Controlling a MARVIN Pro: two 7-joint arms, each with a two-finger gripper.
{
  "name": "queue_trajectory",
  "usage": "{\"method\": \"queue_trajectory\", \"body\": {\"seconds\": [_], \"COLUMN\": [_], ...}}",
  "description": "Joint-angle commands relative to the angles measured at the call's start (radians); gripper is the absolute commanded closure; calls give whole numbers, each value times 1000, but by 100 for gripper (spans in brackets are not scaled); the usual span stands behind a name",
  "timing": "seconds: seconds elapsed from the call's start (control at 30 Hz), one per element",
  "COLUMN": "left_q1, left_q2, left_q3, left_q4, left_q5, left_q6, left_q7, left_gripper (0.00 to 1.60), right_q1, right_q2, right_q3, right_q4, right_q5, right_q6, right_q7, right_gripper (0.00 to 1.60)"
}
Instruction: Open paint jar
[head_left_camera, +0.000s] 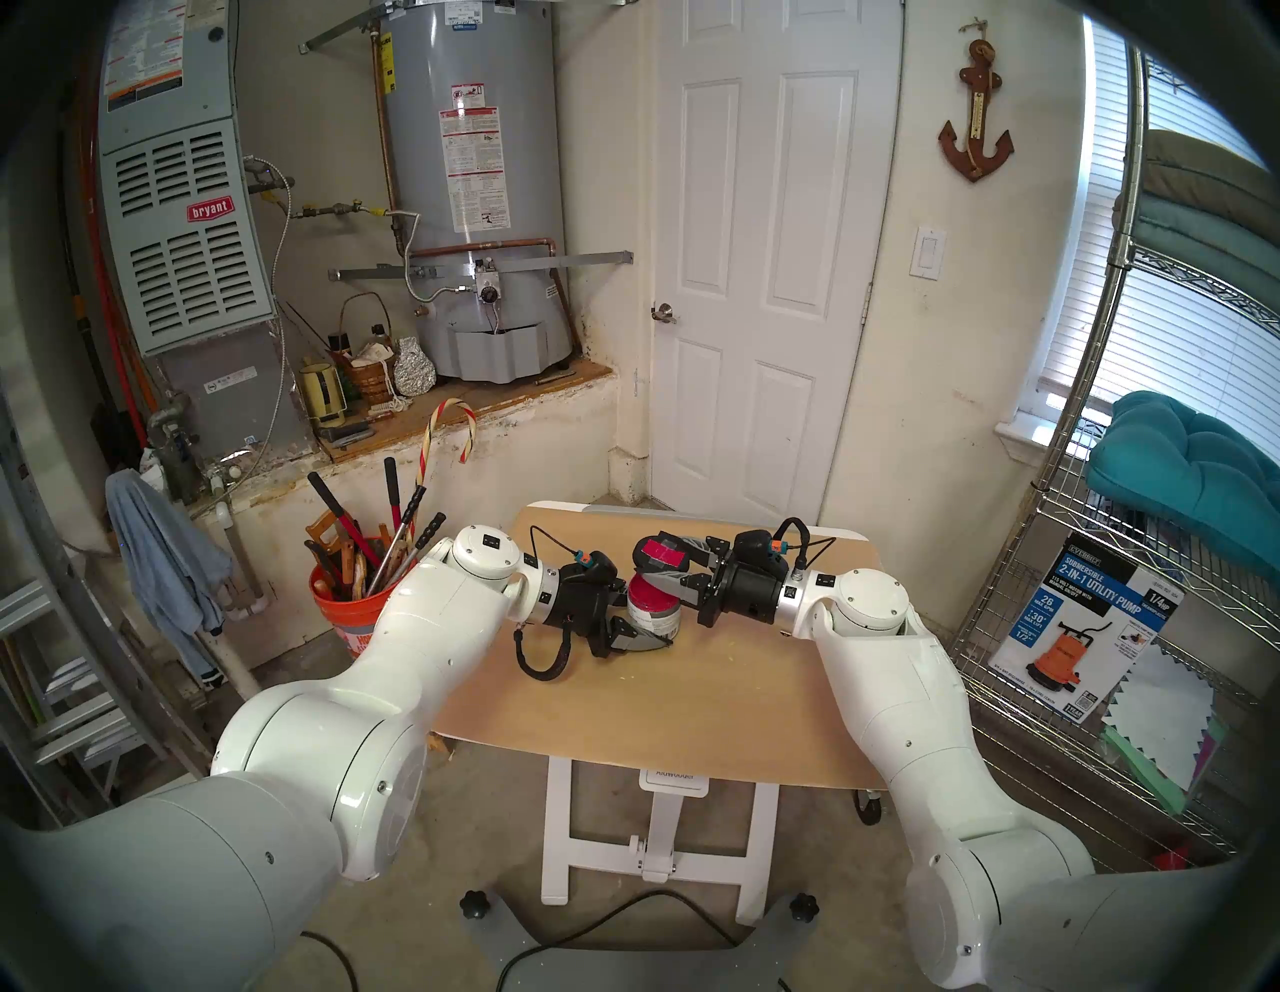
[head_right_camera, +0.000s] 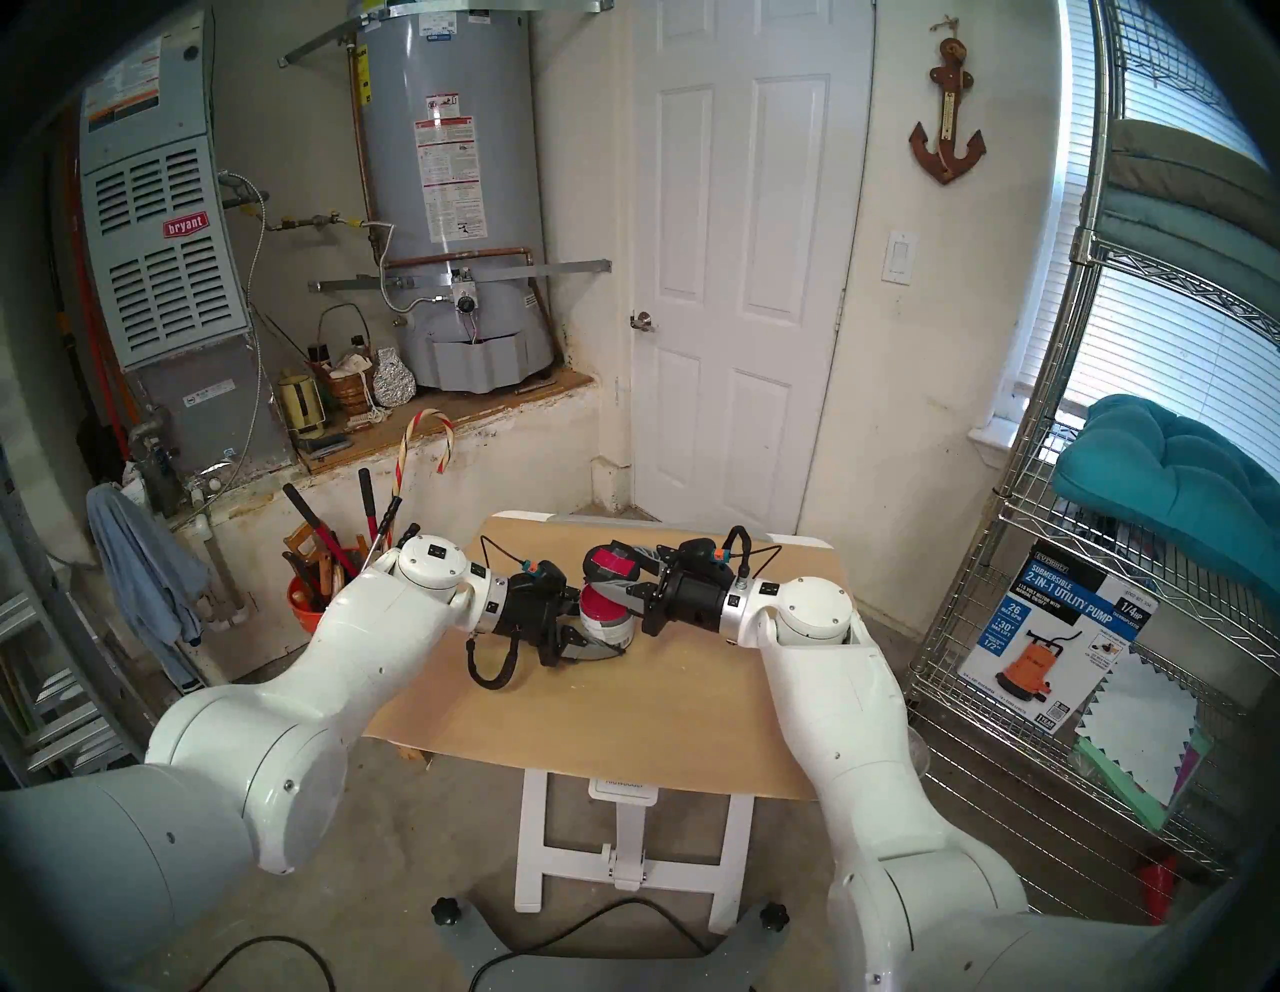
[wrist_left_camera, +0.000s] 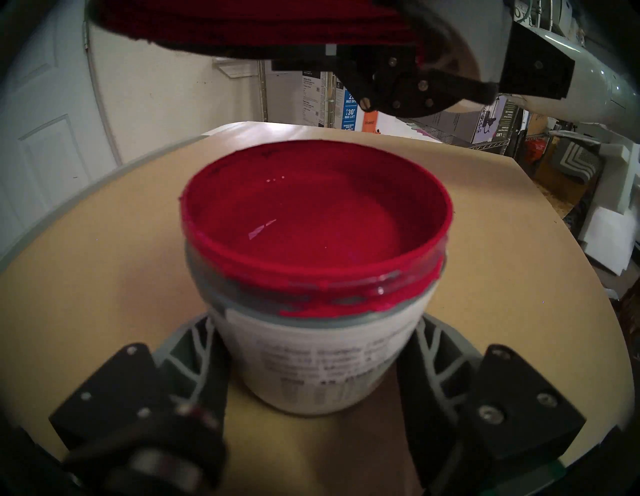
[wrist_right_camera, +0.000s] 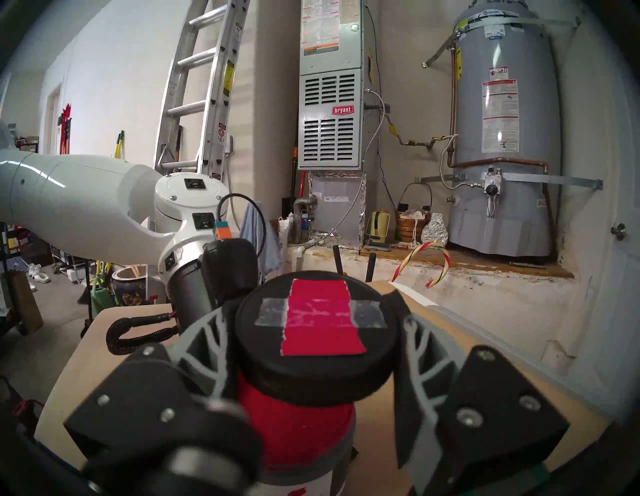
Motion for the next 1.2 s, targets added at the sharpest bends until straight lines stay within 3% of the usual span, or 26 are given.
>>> {"method": "queue_trajectory", "body": {"seconds": [0.0, 0.33, 0.6, 1.17], "left_q1": [-1, -13, -40, -74], "left_q2": [10, 10, 6, 1], "left_q3": [0, 1, 4, 11], "left_q4": [12, 31, 81, 139], "left_q5": [3, 1, 1, -1], "left_q6": [-4, -13, -37, -58], "left_q7": [3, 6, 11, 18], "left_gripper": [160, 160, 160, 160], "right_q1": [38, 70, 41, -4], "right_q2": [-14, 18, 38, 38], "right_q3": [24, 67, 67, 69], "right_q4": [-13, 62, 125, 137], "right_q5": [11, -36, -71, -106], "right_q6": [1, -1, -26, -46], "right_q7": [-36, -144, -146, -141], "right_gripper": [158, 159, 142, 120]}}
